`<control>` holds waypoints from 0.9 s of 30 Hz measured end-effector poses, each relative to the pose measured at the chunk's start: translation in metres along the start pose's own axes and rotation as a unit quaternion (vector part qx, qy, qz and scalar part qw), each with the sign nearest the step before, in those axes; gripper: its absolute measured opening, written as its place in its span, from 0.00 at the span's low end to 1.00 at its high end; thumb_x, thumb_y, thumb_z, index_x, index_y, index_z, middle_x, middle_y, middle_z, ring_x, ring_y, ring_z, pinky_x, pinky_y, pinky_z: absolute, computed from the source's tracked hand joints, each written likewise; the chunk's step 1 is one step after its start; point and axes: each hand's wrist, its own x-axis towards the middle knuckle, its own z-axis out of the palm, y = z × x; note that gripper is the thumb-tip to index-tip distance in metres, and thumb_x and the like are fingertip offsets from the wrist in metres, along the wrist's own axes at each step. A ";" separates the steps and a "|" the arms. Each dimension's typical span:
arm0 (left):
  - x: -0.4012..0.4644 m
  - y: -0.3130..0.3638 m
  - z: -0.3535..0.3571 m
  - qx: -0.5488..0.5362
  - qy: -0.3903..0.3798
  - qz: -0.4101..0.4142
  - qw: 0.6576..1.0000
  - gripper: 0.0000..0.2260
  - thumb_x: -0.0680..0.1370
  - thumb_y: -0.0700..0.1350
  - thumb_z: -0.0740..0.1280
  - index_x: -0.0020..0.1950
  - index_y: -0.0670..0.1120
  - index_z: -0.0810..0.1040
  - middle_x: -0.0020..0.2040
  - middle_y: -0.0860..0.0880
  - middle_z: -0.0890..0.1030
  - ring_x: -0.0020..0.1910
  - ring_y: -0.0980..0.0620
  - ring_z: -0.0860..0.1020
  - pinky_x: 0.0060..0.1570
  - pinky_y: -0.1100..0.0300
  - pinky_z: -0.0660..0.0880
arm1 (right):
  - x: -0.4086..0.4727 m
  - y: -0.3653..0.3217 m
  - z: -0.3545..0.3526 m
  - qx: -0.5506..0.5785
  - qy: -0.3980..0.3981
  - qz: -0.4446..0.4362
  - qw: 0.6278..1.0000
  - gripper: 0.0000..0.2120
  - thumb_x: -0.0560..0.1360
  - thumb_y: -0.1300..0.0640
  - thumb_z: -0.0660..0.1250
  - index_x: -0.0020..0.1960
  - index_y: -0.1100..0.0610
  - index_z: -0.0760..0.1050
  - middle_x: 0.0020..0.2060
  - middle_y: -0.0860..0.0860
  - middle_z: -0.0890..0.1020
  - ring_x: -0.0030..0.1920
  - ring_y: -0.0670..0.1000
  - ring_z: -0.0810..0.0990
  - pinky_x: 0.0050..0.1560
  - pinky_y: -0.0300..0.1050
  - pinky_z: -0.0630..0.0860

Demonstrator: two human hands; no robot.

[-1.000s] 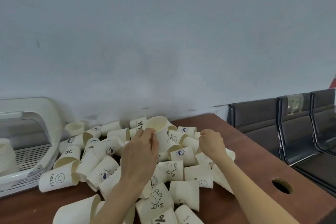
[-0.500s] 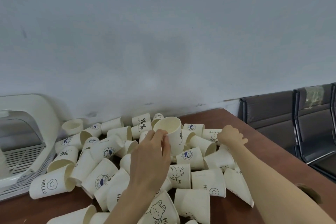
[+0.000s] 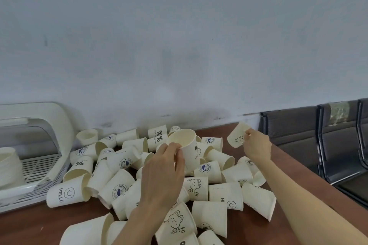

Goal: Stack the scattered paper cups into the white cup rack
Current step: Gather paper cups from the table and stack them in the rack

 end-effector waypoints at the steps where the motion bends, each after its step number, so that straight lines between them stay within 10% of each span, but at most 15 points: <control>1: -0.002 0.001 -0.006 0.000 0.003 -0.001 1.000 0.09 0.80 0.47 0.60 0.54 0.49 0.79 0.42 0.54 0.78 0.37 0.50 0.76 0.39 0.51 0.75 | -0.005 -0.004 -0.005 0.001 0.009 -0.020 1.000 0.11 0.78 0.60 0.57 0.52 0.57 0.78 0.41 0.58 0.80 0.47 0.61 0.74 0.48 0.55 0.74; 11: -0.022 -0.005 -0.072 0.013 0.010 -0.026 1.000 0.09 0.80 0.48 0.61 0.55 0.50 0.78 0.42 0.56 0.77 0.39 0.52 0.75 0.42 0.53 0.74 | -0.090 -0.064 -0.059 0.064 0.073 -0.240 0.966 0.07 0.78 0.61 0.62 0.46 0.59 0.78 0.36 0.55 0.78 0.41 0.60 0.72 0.41 0.55 0.71; 27: -0.097 -0.058 -0.176 0.009 0.071 -0.107 0.992 0.05 0.79 0.50 0.62 0.51 0.57 0.77 0.41 0.60 0.77 0.39 0.58 0.75 0.41 0.57 0.74 | -0.236 -0.157 -0.083 0.201 0.019 -0.338 0.919 0.08 0.74 0.62 0.70 0.52 0.54 0.81 0.38 0.45 0.78 0.44 0.51 0.72 0.45 0.45 0.70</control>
